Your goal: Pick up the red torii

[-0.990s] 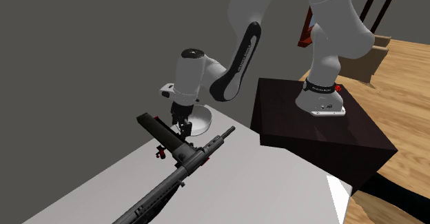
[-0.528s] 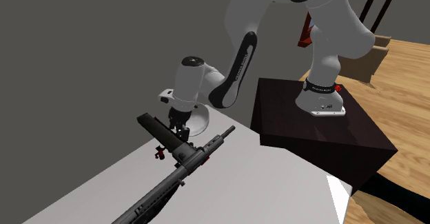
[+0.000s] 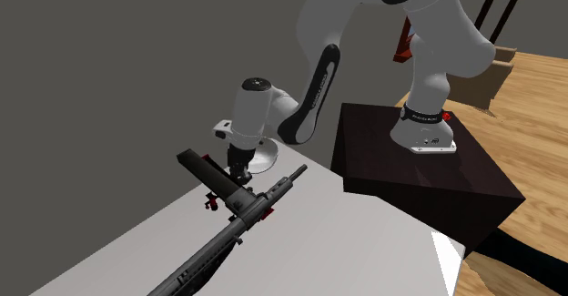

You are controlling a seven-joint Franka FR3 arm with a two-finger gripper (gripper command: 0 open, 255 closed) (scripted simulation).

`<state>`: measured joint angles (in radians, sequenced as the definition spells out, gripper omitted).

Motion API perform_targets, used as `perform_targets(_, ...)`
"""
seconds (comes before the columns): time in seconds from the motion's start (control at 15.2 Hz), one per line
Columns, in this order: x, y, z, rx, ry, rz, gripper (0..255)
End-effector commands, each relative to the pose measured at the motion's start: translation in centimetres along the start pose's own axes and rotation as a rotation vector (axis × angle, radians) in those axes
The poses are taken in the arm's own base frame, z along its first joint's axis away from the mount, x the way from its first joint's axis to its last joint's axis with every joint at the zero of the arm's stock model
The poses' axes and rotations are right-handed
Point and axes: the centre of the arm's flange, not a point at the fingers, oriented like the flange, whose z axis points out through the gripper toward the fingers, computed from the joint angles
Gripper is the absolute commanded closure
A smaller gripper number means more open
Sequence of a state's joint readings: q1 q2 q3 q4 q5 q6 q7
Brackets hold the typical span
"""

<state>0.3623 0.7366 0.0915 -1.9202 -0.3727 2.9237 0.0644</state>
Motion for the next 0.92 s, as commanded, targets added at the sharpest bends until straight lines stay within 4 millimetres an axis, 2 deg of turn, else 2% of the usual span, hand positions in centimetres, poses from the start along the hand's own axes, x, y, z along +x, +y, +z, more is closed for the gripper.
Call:
perform_targets(0.0, -0.9, 0.3, 0.8, 0.000, -0.023, 0.005, 255)
perform_targets(0.07, 0.0, 0.1, 0.3, 0.001, -0.024, 0.004, 255)
perform_targets(0.86, 1.6, 0.7, -5.8, 0.001, -0.024, 0.004, 255)
